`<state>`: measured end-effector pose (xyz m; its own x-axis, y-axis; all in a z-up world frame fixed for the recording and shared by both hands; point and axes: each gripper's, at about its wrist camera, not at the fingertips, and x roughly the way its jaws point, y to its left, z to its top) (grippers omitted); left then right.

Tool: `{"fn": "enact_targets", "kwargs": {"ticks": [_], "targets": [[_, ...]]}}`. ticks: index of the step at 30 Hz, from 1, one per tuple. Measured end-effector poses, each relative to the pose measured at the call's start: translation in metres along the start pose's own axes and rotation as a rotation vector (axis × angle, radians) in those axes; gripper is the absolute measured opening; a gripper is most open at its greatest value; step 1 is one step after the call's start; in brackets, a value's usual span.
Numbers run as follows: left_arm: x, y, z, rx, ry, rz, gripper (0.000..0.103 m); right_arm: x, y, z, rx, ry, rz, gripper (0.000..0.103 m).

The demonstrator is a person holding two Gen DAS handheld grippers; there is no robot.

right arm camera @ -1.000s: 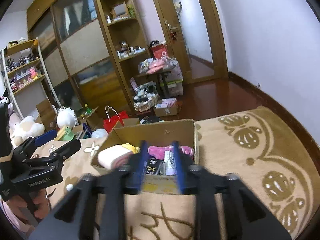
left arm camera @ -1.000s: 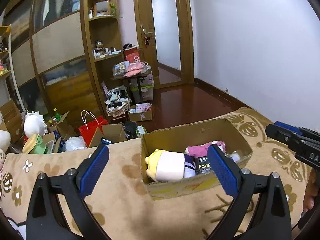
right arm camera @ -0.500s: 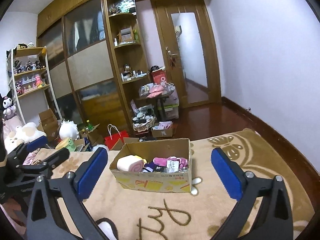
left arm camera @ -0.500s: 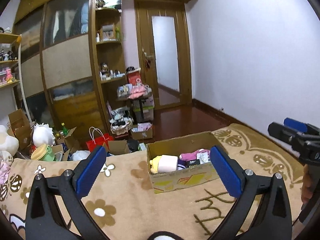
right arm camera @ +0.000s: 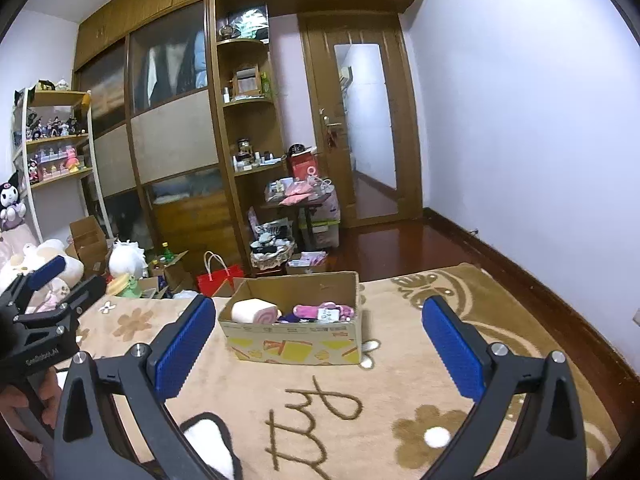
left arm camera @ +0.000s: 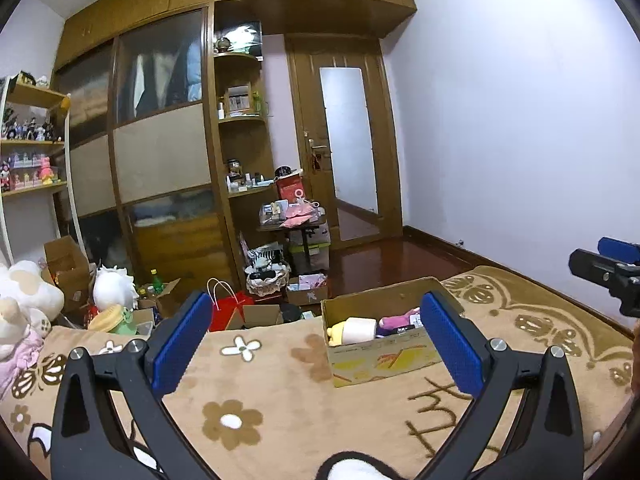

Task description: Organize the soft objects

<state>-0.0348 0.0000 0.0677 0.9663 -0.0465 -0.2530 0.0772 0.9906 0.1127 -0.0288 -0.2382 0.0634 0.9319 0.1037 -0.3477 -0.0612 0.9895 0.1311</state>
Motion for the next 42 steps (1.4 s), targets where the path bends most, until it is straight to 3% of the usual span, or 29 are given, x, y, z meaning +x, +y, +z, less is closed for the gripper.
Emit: {"fn": "enact_targets", "kwargs": {"ticks": [15,42], "targets": [[0.016,0.011,-0.021,-0.008,0.049,-0.016,0.102,0.008,-0.01,-0.026,-0.04,0.054,-0.064,0.103],[0.031,0.007,-0.031,0.019,0.089,-0.038,0.102,0.015,-0.01,-0.031,-0.032,0.079,-0.074,0.103]]}}
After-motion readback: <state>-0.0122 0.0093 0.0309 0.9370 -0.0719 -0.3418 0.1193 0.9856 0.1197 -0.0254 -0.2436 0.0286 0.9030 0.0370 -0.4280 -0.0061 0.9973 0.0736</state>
